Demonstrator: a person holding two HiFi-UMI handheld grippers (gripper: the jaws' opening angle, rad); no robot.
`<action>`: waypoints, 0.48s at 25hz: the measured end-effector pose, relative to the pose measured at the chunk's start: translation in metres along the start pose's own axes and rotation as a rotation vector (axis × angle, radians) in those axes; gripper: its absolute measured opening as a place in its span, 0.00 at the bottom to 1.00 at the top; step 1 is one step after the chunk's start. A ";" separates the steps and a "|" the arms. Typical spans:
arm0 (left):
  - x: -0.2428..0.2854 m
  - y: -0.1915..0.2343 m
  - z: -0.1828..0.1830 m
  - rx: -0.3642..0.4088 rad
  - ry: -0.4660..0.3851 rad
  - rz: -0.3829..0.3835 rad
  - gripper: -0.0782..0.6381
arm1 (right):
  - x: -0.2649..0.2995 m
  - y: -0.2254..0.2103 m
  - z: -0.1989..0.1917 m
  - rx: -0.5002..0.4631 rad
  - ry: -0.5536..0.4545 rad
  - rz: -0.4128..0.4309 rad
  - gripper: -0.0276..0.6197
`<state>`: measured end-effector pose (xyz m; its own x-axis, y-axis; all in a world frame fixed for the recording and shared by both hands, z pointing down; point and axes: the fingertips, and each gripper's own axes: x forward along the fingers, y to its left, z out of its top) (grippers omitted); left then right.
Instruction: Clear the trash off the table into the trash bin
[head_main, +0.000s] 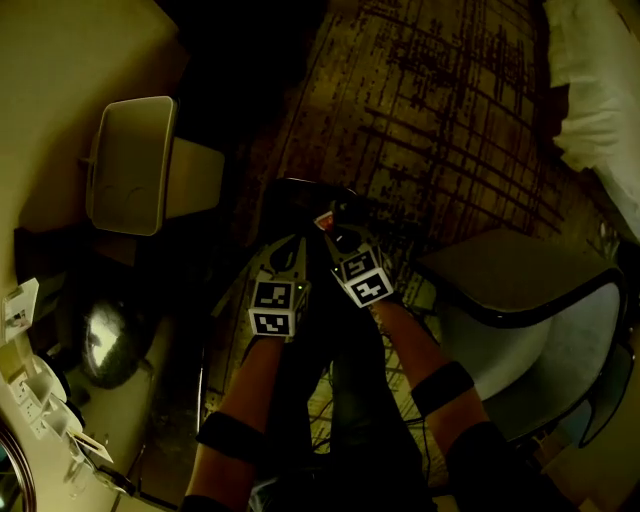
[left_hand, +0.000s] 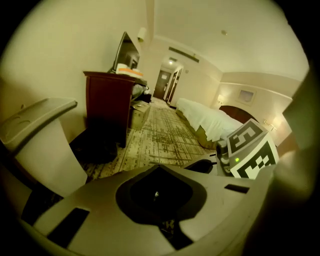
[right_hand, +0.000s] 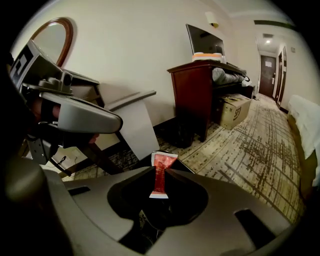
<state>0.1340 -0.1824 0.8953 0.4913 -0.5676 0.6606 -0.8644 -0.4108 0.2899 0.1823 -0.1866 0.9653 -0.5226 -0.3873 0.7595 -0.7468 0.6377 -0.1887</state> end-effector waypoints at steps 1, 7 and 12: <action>0.013 0.003 -0.011 -0.001 0.009 -0.001 0.11 | 0.013 -0.005 -0.011 0.005 0.002 -0.002 0.19; 0.072 0.017 -0.077 -0.011 0.075 -0.012 0.11 | 0.076 -0.026 -0.078 0.017 0.060 -0.033 0.19; 0.085 0.024 -0.102 -0.033 0.093 0.019 0.11 | 0.109 -0.025 -0.123 0.030 0.125 -0.025 0.22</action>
<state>0.1440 -0.1677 1.0291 0.4638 -0.5060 0.7273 -0.8774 -0.3760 0.2979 0.1943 -0.1631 1.1293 -0.4498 -0.3158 0.8355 -0.7720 0.6078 -0.1859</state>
